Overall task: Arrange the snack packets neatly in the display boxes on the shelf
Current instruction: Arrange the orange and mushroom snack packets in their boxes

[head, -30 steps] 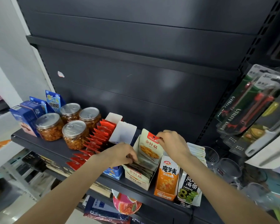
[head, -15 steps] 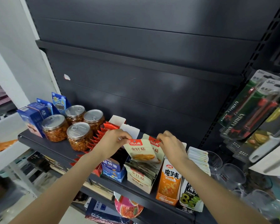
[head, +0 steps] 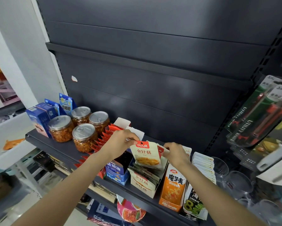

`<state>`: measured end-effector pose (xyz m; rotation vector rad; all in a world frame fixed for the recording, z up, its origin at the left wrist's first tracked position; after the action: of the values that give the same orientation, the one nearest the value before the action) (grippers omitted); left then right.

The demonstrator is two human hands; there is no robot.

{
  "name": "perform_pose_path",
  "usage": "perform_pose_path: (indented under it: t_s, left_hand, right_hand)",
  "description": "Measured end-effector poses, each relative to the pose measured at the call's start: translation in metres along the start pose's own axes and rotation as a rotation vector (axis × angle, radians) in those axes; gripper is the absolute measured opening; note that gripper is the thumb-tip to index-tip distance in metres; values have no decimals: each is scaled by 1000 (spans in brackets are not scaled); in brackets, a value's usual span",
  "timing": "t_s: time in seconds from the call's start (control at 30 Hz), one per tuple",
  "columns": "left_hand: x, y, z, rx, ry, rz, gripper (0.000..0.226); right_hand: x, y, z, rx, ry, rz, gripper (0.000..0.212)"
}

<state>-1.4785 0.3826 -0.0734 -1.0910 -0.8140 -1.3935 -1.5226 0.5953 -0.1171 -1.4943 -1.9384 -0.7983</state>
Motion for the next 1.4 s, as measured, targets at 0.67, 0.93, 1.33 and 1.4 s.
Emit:
perform_pose_path:
  t_s: [0.67, 0.93, 1.33, 1.4]
  left_hand:
    - [19, 10, 9, 33, 43, 150, 20]
    - [46, 25, -2, 1, 157, 274, 15]
    - [63, 39, 11, -121, 55, 321, 19]
    - [65, 40, 16, -159, 27, 316, 20]
  right_hand:
    - [5, 22, -14, 188, 206, -22, 13]
    - [-6, 48, -12, 250, 243, -46, 20]
    - [15, 71, -43, 247, -164, 81, 50]
    - [31, 78, -63, 271, -339, 144, 56]
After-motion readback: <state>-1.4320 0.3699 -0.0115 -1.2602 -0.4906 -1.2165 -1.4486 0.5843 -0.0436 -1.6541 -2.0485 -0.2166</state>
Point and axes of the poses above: each hand's wrist, its own y-axis away from the middle knuckle, its own x-axis out of the back of the hand, z = x × y, the point moved 2 cm from there along -y, towards the middle knuckle, and after that the axes turned 15 degrees about -y, right-handed, at the moved point
